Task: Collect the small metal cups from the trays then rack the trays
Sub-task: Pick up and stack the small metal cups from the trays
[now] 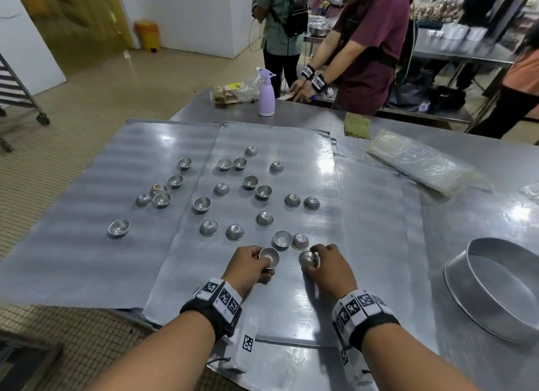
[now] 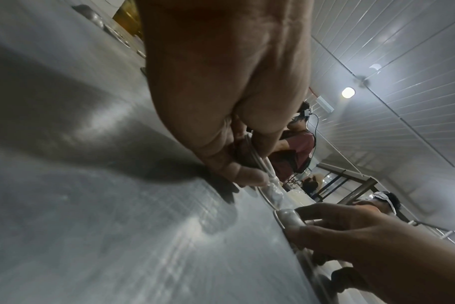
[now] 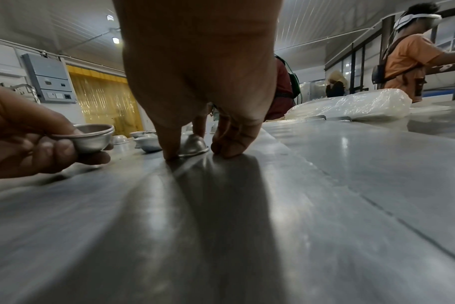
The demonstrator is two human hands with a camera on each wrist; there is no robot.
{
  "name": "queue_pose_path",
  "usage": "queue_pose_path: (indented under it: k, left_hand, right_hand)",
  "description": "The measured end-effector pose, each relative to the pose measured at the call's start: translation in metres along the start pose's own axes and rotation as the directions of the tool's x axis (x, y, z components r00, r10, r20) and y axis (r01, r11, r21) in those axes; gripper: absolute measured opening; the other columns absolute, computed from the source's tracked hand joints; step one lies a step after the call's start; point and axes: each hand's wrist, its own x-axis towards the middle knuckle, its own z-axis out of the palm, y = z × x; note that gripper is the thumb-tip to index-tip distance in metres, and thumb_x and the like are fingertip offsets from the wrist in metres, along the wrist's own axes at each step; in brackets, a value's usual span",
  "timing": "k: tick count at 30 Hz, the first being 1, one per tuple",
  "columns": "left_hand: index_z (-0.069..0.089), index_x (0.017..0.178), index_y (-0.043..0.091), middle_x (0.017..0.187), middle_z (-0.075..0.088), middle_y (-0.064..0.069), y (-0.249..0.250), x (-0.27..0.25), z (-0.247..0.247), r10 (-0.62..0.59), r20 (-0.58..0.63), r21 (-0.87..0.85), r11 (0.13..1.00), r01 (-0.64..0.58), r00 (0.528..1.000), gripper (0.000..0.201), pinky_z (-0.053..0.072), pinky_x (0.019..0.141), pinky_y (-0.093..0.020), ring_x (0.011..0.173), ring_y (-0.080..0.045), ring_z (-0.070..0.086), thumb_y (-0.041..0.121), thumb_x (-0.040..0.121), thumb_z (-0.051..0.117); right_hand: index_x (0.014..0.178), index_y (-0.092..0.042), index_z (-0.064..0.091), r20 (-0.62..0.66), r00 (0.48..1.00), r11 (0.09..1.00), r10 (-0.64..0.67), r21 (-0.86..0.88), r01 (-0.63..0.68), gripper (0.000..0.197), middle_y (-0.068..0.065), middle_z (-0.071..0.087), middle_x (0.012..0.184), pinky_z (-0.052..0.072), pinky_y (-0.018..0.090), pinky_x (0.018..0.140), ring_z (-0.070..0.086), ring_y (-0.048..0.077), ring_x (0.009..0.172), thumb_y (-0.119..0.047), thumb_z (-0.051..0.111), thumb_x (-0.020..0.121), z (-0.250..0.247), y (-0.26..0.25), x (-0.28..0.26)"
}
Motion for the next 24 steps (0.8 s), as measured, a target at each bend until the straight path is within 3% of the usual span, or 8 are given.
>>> queue_pose_path:
  k: [4, 7, 8, 11, 16, 19, 24]
  left_hand:
    - [0.066, 0.094, -0.006, 0.072, 0.065, -0.020, -0.0019, 0.0029, 0.0015, 0.009, 0.013, 0.012, 1.000, -0.009, 1.000, 0.013, 0.047, 0.055, -0.032, 0.055, -0.024, 0.058, -0.010, 0.089, 0.054]
    - [0.067, 0.090, -0.003, 0.069, 0.064, -0.017, -0.0035, 0.0044, 0.0020, 0.012, 0.018, 0.023, 1.000, -0.012, 1.000, 0.013, 0.046, 0.054, -0.031, 0.052, -0.022, 0.055, -0.009, 0.090, 0.055]
    - [0.067, 0.089, -0.002, 0.068, 0.064, -0.017, -0.0036, 0.0048, 0.0019, 0.013, 0.021, 0.026, 1.000, -0.014, 1.000, 0.013, 0.046, 0.053, -0.031, 0.051, -0.022, 0.055, -0.009, 0.090, 0.055]
    - [0.066, 0.087, -0.002, 0.069, 0.063, -0.017, -0.0029, 0.0054, 0.0012, 0.019, 0.022, 0.028, 0.999, -0.020, 1.000, 0.015, 0.044, 0.053, -0.031, 0.052, -0.023, 0.054, -0.009, 0.089, 0.054]
    - [0.066, 0.085, -0.002, 0.069, 0.062, -0.017, -0.0015, 0.0056, -0.0003, 0.033, 0.021, 0.034, 0.999, -0.034, 0.999, 0.015, 0.045, 0.052, -0.031, 0.051, -0.024, 0.054, -0.010, 0.087, 0.054]
    - [0.066, 0.087, -0.004, 0.069, 0.063, -0.017, 0.0000, 0.0050, -0.0010, 0.033, 0.016, 0.034, 0.999, -0.033, 0.999, 0.014, 0.046, 0.052, -0.031, 0.052, -0.025, 0.054, -0.010, 0.087, 0.053]
    - [0.067, 0.087, -0.001, 0.069, 0.064, -0.015, 0.0036, 0.0015, -0.0013, 0.036, 0.014, 0.067, 0.997, -0.037, 0.999, 0.016, 0.048, 0.052, -0.031, 0.053, -0.024, 0.056, -0.010, 0.087, 0.053]
  right_hand:
    - [0.111, -0.023, 0.054, -0.031, 0.999, 0.997, -0.016, 0.081, 0.019, 0.033, -0.001, 0.058, 0.106, 0.049, 0.036, 0.084, 0.061, 0.025, 0.098, -0.026, 0.069, 0.081, 0.0021, -0.0009, -0.0005]
    - [0.135, -0.022, 0.051, -0.036, 0.998, 0.991, -0.056, 0.121, 0.060, 0.056, 0.002, 0.058, 0.120, 0.044, 0.032, 0.091, 0.058, 0.025, 0.111, -0.020, 0.069, 0.082, 0.0012, -0.0010, -0.0011]
    - [0.136, -0.022, 0.052, -0.041, 0.997, 0.990, -0.071, 0.117, 0.076, 0.056, 0.002, 0.056, 0.120, 0.043, 0.030, 0.089, 0.058, 0.025, 0.110, -0.019, 0.069, 0.082, 0.0009, -0.0012, -0.0008]
    - [0.120, -0.023, 0.057, -0.050, 0.995, 0.986, -0.087, 0.140, 0.093, 0.042, -0.001, 0.053, 0.109, 0.039, 0.027, 0.079, 0.057, 0.022, 0.096, -0.018, 0.070, 0.081, 0.0002, -0.0020, 0.0002]
    - [0.089, -0.029, 0.050, -0.057, 0.991, 0.980, -0.121, 0.152, 0.129, 0.025, -0.006, 0.049, 0.097, 0.037, 0.022, 0.066, 0.054, 0.016, 0.083, -0.021, 0.071, 0.077, 0.0025, -0.0025, -0.0027]
    - [0.085, -0.031, 0.053, -0.043, 0.986, 0.974, -0.159, 0.154, 0.164, 0.025, -0.013, 0.049, 0.096, 0.038, 0.018, 0.066, 0.055, 0.009, 0.083, -0.027, 0.075, 0.076, 0.0038, -0.0036, -0.0068]
    - [0.096, -0.036, 0.054, -0.020, 0.985, 0.974, -0.172, 0.144, 0.173, 0.035, -0.009, 0.056, 0.098, 0.048, 0.028, 0.075, 0.057, 0.011, 0.088, -0.040, 0.077, 0.070, 0.0069, -0.0018, -0.0071]
